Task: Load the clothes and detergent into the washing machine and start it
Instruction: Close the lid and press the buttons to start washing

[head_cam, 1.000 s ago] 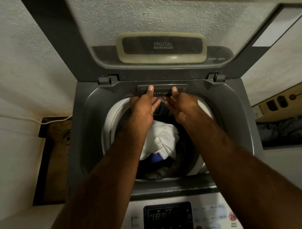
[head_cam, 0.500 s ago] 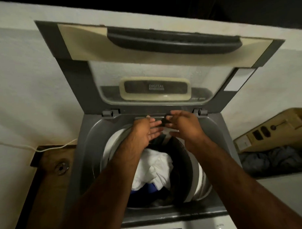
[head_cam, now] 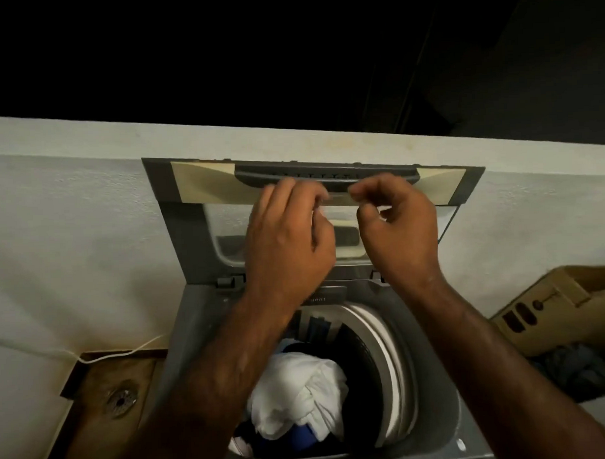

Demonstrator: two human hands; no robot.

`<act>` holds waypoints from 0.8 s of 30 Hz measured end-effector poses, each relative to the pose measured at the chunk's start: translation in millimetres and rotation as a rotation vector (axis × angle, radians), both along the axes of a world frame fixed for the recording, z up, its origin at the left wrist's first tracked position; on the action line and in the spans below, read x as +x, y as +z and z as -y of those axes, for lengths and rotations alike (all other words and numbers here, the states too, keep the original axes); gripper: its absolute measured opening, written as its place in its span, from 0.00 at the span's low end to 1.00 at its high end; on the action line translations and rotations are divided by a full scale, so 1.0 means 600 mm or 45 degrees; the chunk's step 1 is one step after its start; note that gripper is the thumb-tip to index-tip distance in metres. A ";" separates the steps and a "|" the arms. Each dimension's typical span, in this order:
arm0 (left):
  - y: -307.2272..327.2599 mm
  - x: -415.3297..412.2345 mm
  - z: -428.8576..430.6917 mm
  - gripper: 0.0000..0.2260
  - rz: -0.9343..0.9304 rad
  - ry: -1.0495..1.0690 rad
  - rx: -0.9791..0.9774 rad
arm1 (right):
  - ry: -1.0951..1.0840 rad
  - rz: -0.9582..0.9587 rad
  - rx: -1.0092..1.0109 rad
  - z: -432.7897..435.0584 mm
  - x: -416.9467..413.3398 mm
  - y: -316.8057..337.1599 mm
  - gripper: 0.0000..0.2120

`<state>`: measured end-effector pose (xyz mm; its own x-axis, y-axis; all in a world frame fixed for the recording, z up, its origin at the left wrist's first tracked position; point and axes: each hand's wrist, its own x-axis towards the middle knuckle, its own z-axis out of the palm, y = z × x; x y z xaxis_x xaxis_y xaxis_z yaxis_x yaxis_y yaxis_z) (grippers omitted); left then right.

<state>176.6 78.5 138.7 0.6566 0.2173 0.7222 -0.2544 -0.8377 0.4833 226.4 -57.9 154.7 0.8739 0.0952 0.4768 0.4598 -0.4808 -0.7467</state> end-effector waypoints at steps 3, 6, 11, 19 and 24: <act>0.037 0.020 -0.016 0.14 -0.107 0.169 0.325 | -0.080 0.207 -0.286 -0.007 0.009 0.025 0.15; 0.032 0.035 -0.030 0.18 -0.404 0.195 0.445 | -0.058 0.138 -0.632 -0.015 0.022 0.024 0.21; 0.027 0.043 -0.039 0.16 -0.430 0.211 0.510 | -0.103 0.140 -0.857 -0.013 0.022 0.011 0.20; 0.022 0.013 -0.033 0.13 -0.423 0.170 0.538 | -0.061 0.190 -0.935 0.003 -0.001 0.001 0.16; 0.011 -0.040 -0.019 0.10 -0.389 0.139 0.532 | -0.022 0.239 -0.903 0.031 -0.050 -0.014 0.13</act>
<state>152.7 90.1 145.4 0.8404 0.0308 0.5411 -0.0545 -0.9885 0.1409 196.2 -76.3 146.1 0.7876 0.4234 0.4476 0.5372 -0.8277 -0.1622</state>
